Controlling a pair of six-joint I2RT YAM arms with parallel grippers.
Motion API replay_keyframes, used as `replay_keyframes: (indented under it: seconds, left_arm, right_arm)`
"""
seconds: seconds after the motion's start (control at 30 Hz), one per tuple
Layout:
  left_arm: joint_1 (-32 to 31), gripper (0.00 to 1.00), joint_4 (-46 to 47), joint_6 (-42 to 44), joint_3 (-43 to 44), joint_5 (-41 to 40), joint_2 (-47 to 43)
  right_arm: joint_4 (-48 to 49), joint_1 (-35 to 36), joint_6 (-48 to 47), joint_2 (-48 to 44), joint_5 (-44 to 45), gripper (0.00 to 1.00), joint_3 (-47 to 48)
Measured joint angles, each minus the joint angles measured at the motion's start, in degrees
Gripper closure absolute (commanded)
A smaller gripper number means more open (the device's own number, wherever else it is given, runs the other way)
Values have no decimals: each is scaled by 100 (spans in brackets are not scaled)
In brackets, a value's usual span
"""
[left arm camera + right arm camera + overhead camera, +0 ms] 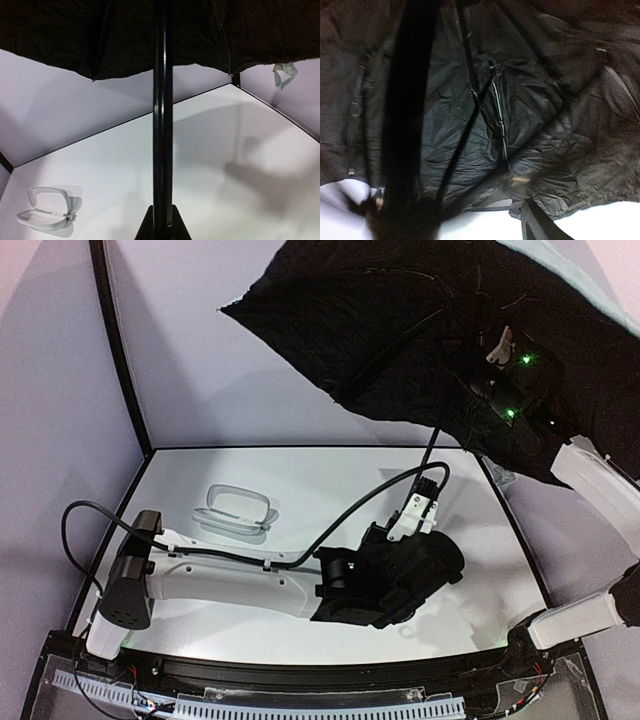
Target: Open the umbrella
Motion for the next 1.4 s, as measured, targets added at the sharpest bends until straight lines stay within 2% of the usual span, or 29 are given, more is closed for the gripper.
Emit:
replay_keyframes:
  seconds: [0.13, 0.23, 0.57, 0.7, 1.0, 1.27, 1.4]
  left_arm:
    - [-40, 99, -6, 90, 0, -150, 5]
    - [-42, 99, -48, 76, 0, -183, 5]
    - [-31, 99, -561, -266, 220, -160, 40]
    - [-33, 99, -672, -408, 299, -123, 42]
    - [-33, 99, -838, -636, 334, 20, 42]
    - [-41, 99, -914, -668, 334, 52, 42]
    - [-77, 99, -950, -676, 334, 45, 42]
  right_arm:
    - [328, 2, 128, -18, 12, 40, -126]
    - [519, 5, 210, -46, 5, 35, -231]
    - [1364, 3, 511, -424, -623, 28, -1053]
    - [1635, 5, 585, -508, -997, 28, -1213]
    - [2001, 5, 488, -741, -953, 33, -1305]
    - [2041, 5, 260, -559, -476, 51, -1151]
    - [2113, 5, 245, -420, -174, 66, -1103]
